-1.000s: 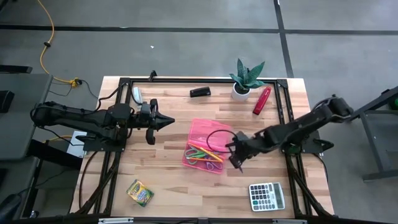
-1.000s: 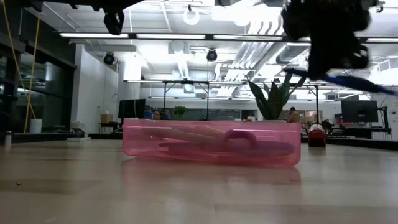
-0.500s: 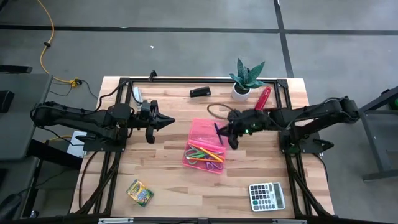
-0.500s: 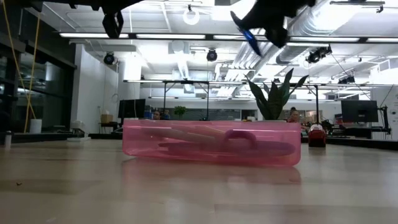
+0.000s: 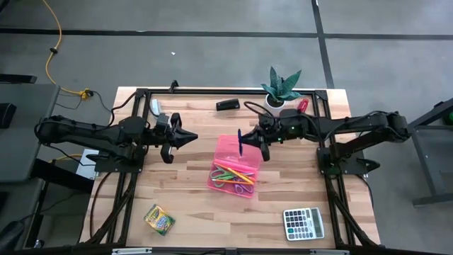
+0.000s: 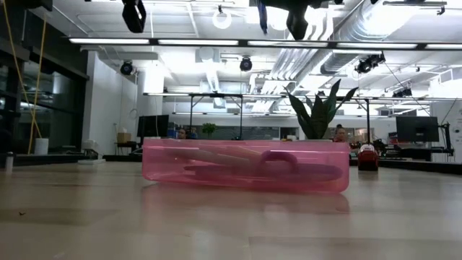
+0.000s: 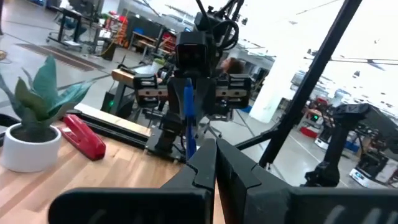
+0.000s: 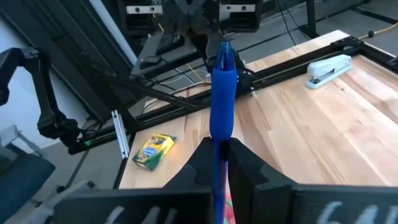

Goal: Pick & place school supplies into a supply box
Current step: Put the blue pen into the pink supply box, then return to Home Position

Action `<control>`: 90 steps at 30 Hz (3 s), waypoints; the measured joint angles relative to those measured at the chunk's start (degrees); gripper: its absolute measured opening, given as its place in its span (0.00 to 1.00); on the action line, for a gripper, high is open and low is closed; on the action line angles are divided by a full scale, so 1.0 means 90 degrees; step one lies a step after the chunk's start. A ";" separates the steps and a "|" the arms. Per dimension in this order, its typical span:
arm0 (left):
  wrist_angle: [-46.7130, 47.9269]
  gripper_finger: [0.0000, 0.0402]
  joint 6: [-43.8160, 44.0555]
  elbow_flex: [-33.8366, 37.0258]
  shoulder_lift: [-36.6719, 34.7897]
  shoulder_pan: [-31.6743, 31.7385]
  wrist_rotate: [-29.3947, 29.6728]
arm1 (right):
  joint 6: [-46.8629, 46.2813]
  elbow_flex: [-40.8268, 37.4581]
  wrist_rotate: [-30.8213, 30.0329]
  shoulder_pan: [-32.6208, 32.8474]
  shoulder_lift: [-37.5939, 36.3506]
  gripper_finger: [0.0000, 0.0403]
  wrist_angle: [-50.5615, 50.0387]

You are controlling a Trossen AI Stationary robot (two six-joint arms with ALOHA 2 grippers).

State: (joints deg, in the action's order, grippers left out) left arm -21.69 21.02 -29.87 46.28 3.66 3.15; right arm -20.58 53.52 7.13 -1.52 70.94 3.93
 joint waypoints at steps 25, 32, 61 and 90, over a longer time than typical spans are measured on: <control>0.0148 0.00 -0.0051 0.0000 0.0000 0.0000 -0.0043 | -0.0527 0.0000 -0.0047 0.0333 0.0304 0.00 0.0009; 0.0148 0.00 -0.0036 0.0000 0.0000 0.0002 -0.0115 | -0.0687 0.0216 0.0556 0.0600 0.1357 0.00 -0.0336; 0.0148 0.00 -0.0201 0.0000 0.0000 0.0010 0.0081 | 0.0860 0.2183 0.1093 0.0687 0.3963 0.17 -0.3505; 0.0347 0.00 -0.0198 0.0002 -0.0022 0.0010 0.0064 | 0.0136 -0.1039 -0.0625 0.0524 -0.0734 0.44 0.0137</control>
State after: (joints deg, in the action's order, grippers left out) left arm -18.57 19.23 -29.85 46.08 3.75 3.73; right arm -19.36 44.16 1.51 3.20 64.34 5.16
